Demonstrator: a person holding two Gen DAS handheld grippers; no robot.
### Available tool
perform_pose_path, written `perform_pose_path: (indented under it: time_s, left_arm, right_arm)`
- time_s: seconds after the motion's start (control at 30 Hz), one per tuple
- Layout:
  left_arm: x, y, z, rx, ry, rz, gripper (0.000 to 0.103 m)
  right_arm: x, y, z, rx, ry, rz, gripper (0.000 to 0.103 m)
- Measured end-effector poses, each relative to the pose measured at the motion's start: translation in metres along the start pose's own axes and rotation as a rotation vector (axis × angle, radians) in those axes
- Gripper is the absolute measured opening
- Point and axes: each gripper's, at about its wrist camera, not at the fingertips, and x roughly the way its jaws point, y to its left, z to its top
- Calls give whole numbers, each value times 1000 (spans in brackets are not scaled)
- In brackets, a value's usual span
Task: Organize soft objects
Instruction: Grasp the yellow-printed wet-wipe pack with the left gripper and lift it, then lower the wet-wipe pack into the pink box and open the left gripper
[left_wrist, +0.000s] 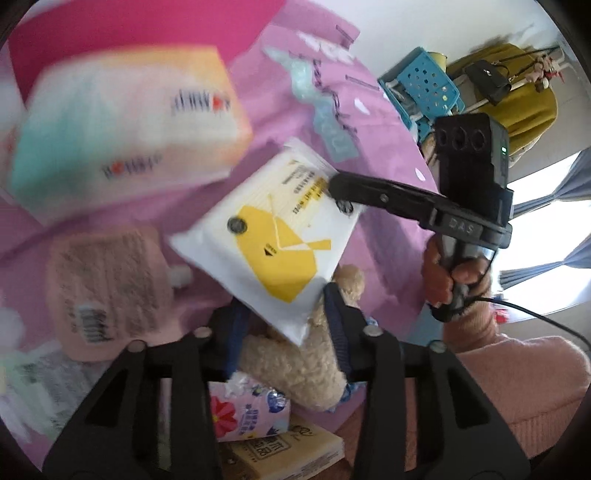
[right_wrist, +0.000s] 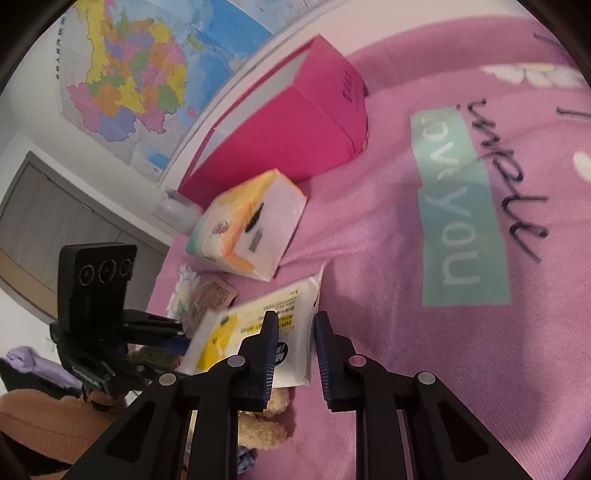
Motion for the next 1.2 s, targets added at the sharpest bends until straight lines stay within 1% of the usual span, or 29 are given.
perform_pose_path:
  time_s: [0.13,0.23,0.3,0.47,0.57,0.67,0.8,0.9,1.03,1.1,1.2]
  left_arm:
    - [-25,0,8,23,-72,17,41]
    - [-45,-4,21,54,-138,75,41]
    - [-55,-3,31,65,-165,94,41]
    - [-78,4,65,82,-230,168,41]
    - [-87,13,89,77,-253,207,41]
    - [-89,27,110,59,-254,228,41]
    - [-86,43,137,28,-249,257,41]
    - [-81,50,151,10,-244,280,41]
    - [-78,58,162,-19,-246,283,41]
    - [-78,63,167,-26,-247,285,41]
    - [-71,71,172,-44,-221,278,41]
  right_arm:
    - [-17,18,10,-61,-49,3,17]
    - [-27,36,26,-122,-98,3,17]
    - [-30,46,37,-156,-126,4,17]
    - [-32,68,75,-239,-202,-15,17]
    - [-25,73,99,-259,-230,-22,17]
    - [-15,73,123,-258,-241,-36,17]
    - [-1,68,146,-255,-243,-68,17]
    - [11,69,159,-274,-245,-121,17]
    - [24,67,173,-282,-230,-172,17]
    - [29,66,177,-277,-220,-175,17]
    - [34,63,180,-268,-201,-196,17]
